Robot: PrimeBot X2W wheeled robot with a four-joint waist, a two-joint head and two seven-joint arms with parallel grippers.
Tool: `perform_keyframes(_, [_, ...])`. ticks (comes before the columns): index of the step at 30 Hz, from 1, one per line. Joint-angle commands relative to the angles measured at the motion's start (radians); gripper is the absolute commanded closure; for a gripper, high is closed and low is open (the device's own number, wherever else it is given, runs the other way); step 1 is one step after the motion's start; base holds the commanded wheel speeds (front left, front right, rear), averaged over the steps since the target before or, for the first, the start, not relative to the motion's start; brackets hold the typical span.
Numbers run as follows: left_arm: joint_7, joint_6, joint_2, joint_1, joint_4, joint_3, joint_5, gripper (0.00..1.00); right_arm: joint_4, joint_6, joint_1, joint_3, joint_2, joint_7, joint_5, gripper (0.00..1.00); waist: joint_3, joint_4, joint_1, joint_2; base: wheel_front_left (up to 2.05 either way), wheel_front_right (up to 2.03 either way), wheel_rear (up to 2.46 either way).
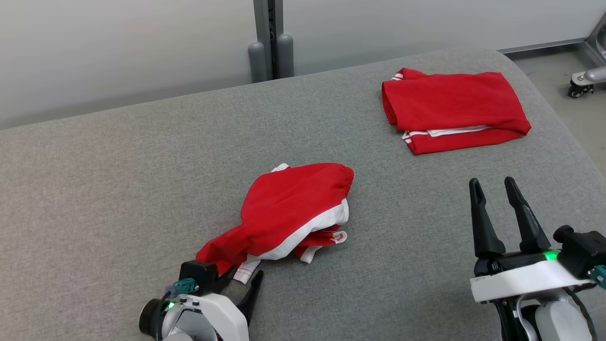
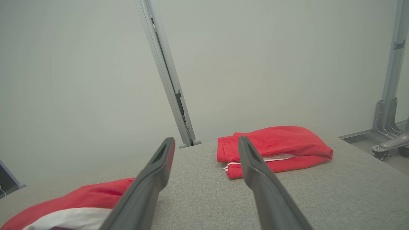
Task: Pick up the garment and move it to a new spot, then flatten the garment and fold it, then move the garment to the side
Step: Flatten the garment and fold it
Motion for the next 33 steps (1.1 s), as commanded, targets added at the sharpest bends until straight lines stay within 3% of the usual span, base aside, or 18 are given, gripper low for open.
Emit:
perform_keyframes(1, [0.006, 0.005, 0.006, -0.006, 0.022, -0.004, 0.007, 0.55, 0.001, 0.000, -0.008, -0.004, -0.003, -0.004, -0.003, 0.00, -0.001, 0.003, 0.0000, -0.0001, 0.00, 0.00, 0.00])
perform_keyframes(3, [0.005, 0.001, 0.005, -0.006, 0.035, -0.009, 0.008, 0.78, 0.001, 0.000, -0.009, -0.006, -0.002, -0.004, -0.004, 0.00, -0.004, 0.009, 0.0000, -0.0001, 0.00, 0.00, 0.00])
perform_keyframes(4, [0.005, 0.000, 0.005, -0.006, 0.041, -0.012, 0.009, 0.95, 0.002, 0.000, -0.009, -0.006, -0.001, -0.004, -0.005, 0.00, -0.006, 0.012, 0.0000, -0.0001, 0.00, 0.00, 0.00])
perform_keyframes(5, [0.005, -0.001, 0.004, -0.008, 0.047, -0.016, 0.010, 1.00, 0.002, 0.000, -0.008, -0.006, 0.000, -0.004, -0.006, 0.00, -0.008, 0.016, 0.0000, -0.0001, 0.00, 0.00, 0.00])
perform_keyframes(15, [-0.028, -0.003, 0.041, -0.020, 0.032, -0.004, 0.004, 1.00, 0.006, 0.000, 0.001, -0.009, -0.006, -0.004, -0.006, 0.00, -0.027, 0.066, 0.0000, -0.0001, 0.00, 0.00, 0.00])
perform_keyframes(19, [-0.039, 0.022, 0.099, 0.000, -0.049, 0.018, 0.015, 1.00, 0.005, 0.000, 0.010, -0.014, -0.013, -0.004, -0.006, 0.00, -0.034, 0.086, 0.0000, -0.0001, 0.00, 0.00, 0.00])
perform_keyframes(26, [0.034, 0.067, 0.230, 0.068, -0.175, 0.071, -0.007, 1.00, 0.020, 0.000, 0.020, 0.000, -0.024, -0.004, 0.001, 0.00, -0.043, 0.112, 0.0000, -0.0001, 0.00, 0.00, 0.00])
perform_keyframes(33, [0.114, 0.087, 0.261, 0.126, -0.191, 0.076, -0.043, 1.00, 0.079, 0.000, 0.005, 0.034, -0.044, -0.004, 0.019, 0.00, -0.034, 0.116, 0.0000, -0.0001, 0.00, 0.00, 0.00])
